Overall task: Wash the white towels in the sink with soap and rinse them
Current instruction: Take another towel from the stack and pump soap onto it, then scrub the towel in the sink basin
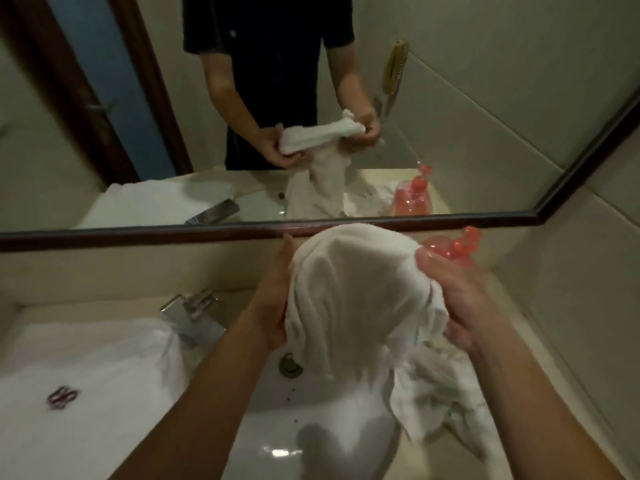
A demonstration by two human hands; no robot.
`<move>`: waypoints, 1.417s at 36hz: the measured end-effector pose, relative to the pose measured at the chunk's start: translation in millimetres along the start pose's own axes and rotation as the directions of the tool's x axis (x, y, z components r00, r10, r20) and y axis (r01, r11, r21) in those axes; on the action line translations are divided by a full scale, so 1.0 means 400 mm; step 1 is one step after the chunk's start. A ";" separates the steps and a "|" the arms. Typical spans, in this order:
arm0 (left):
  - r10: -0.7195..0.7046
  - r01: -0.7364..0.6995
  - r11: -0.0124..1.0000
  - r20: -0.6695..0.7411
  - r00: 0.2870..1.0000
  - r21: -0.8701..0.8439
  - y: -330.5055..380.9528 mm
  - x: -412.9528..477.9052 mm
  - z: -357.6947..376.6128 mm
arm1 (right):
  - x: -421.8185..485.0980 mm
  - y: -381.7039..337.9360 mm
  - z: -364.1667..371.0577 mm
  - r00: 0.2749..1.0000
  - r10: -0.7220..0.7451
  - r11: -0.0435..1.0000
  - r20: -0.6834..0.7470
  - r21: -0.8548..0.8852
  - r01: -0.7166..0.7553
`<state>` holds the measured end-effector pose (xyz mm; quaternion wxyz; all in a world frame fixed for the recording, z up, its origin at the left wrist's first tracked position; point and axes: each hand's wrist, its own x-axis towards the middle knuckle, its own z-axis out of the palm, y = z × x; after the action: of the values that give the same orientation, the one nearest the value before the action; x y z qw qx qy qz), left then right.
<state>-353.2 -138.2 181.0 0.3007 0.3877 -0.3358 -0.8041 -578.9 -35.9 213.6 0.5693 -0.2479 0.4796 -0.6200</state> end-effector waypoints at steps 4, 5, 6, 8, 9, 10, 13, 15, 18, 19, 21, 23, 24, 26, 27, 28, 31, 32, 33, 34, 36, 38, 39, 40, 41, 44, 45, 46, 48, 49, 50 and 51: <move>0.044 -0.022 0.997 -0.281 0.959 0.080 -0.097 -0.007 -0.067 | 0.010 0.183 0.089 0.984 0.107 0.990 -0.145 -0.075 -0.119; 0.064 -0.026 0.993 -0.350 0.935 0.114 -0.122 -0.008 -0.085 | 0.021 0.225 0.091 0.978 0.112 0.985 -0.177 -0.113 -0.133; 0.077 -0.028 0.991 -0.379 0.922 0.134 -0.144 -0.009 -0.102 | 0.029 0.260 0.088 0.973 0.116 0.977 -0.202 -0.151 -0.148; 0.103 -0.043 0.988 -0.414 0.904 0.150 -0.189 -0.010 -0.140 | 0.043 0.321 0.093 0.960 0.144 0.958 -0.239 -0.209 -0.195; 0.121 -0.052 0.985 -0.441 0.890 0.165 -0.212 -0.002 -0.160 | 0.049 0.352 0.096 0.958 0.146 0.952 -0.248 -0.230 -0.204; 0.135 -0.054 0.981 -0.459 0.878 0.185 -0.234 0.005 -0.174 | 0.053 0.383 0.106 0.959 0.140 0.945 -0.247 -0.257 -0.204; 0.137 -0.040 0.977 -0.479 0.867 0.208 -0.291 0.049 -0.183 | 0.074 0.500 0.152 0.963 0.173 0.904 -0.206 -0.355 -0.238; 0.124 -0.011 0.974 -0.492 0.862 0.227 -0.329 0.077 -0.177 | 0.097 0.574 0.186 0.962 0.154 0.881 -0.226 -0.410 -0.237; 0.072 0.093 0.952 -0.508 0.858 0.291 -0.370 0.102 -0.185 | 0.122 0.640 0.202 0.903 0.099 0.890 -0.418 -0.370 -0.268; 0.079 0.107 0.939 -0.508 0.858 0.326 -0.377 0.107 -0.195 | 0.123 0.661 0.199 0.885 0.107 0.896 -0.454 -0.342 -0.284; 0.087 0.118 0.935 -0.539 0.838 0.334 -0.377 0.124 -0.215 | 0.100 0.695 0.196 0.886 0.130 0.873 -0.444 -0.373 -0.315; 0.043 0.162 0.942 -0.584 0.811 0.295 -0.376 0.150 -0.239 | 0.069 0.722 0.202 0.914 0.133 0.863 -0.383 -0.409 -0.297; 0.014 0.183 0.944 -0.587 0.810 0.276 -0.376 0.155 -0.244 | 0.070 0.729 0.198 0.923 0.112 0.860 -0.367 -0.430 -0.276; -0.022 0.213 0.940 -0.574 0.818 0.267 -0.391 0.157 -0.243 | 0.116 0.729 0.174 0.900 0.047 0.853 -0.433 -0.451 -0.262; -0.027 0.211 0.940 -0.559 0.829 0.269 -0.403 0.153 -0.238 | 0.149 0.725 0.160 0.876 0.047 0.859 -0.481 -0.428 -0.281; -0.026 0.213 0.934 -0.538 0.843 0.288 -0.413 0.144 -0.227 | 0.184 0.721 0.144 0.858 0.069 0.841 -0.509 -0.433 -0.324; -0.024 0.233 0.925 -0.563 0.826 0.302 -0.432 0.136 -0.230 | 0.212 0.725 0.138 0.882 0.099 0.808 -0.461 -0.480 -0.342; -0.032 0.233 0.936 -0.598 0.801 0.262 -0.427 0.138 -0.242 | 0.188 0.730 0.152 0.885 0.139 0.821 -0.443 -0.448 -0.354; -0.046 0.227 0.952 -0.637 0.769 0.206 -0.423 0.144 -0.257 | 0.157 0.734 0.168 0.890 0.191 0.838 -0.415 -0.402 -0.368; -0.063 0.234 0.956 -0.655 0.753 0.178 -0.422 0.150 -0.274 | 0.124 0.736 0.181 0.893 0.225 0.849 -0.390 -0.370 -0.376; -0.098 0.274 0.947 -0.657 0.748 0.170 -0.432 0.164 -0.297 | 0.076 0.742 0.192 0.898 0.257 0.855 -0.358 -0.348 -0.384; -0.123 0.283 0.946 -0.635 0.762 0.156 -0.433 0.153 -0.281 | 0.088 0.739 0.183 0.893 0.214 0.869 -0.395 -0.340 -0.359; -0.122 0.279 0.945 -0.611 0.782 0.169 -0.435 0.144 -0.268 | 0.111 0.736 0.171 0.881 0.198 0.877 -0.430 -0.324 -0.356; -0.118 0.279 0.940 -0.580 0.806 0.195 -0.438 0.136 -0.255 | 0.136 0.730 0.161 0.862 0.204 0.876 -0.464 -0.306 -0.372; -0.111 0.277 0.933 -0.550 0.828 0.229 -0.440 0.131 -0.243 | 0.159 0.722 0.152 0.850 0.212 0.871 -0.482 -0.301 -0.388; -0.114 0.276 0.929 -0.519 0.847 0.247 -0.411 0.125 -0.231 | 0.199 0.691 0.138 0.862 0.267 0.834 -0.430 -0.345 -0.430; -0.144 0.289 0.932 -0.509 0.848 0.217 -0.393 0.124 -0.237 | 0.203 0.681 0.130 0.872 0.297 0.816 -0.390 -0.371 -0.444; -0.168 0.294 0.937 -0.492 0.854 0.189 -0.373 0.121 -0.244 | 0.202 0.668 0.116 0.876 0.332 0.799 -0.350 -0.389 -0.458; -0.183 0.295 0.929 -0.417 0.890 0.221 -0.333 0.103 -0.275 | 0.193 0.634 0.063 0.874 0.395 0.780 -0.283 -0.399 -0.482; -0.166 0.293 0.910 -0.389 0.906 0.294 -0.315 0.094 -0.299 | 0.190 0.613 0.036 0.877 0.407 0.774 -0.256 -0.414 -0.480; -0.147 0.292 0.875 -0.364 0.920 0.385 -0.299 0.081 -0.323 | 0.187 0.588 0.008 0.871 0.416 0.757 -0.263 -0.432 -0.491; -0.139 0.310 0.804 -0.347 0.928 0.507 -0.287 0.071 -0.348 | 0.184 0.563 -0.017 0.860 0.437 0.734 -0.265 -0.447 -0.511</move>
<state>-278.6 -133.7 14.3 0.1234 0.6099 -0.4567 -0.6358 -496.1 -78.8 -4.1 0.5884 -0.2117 0.7102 -0.3233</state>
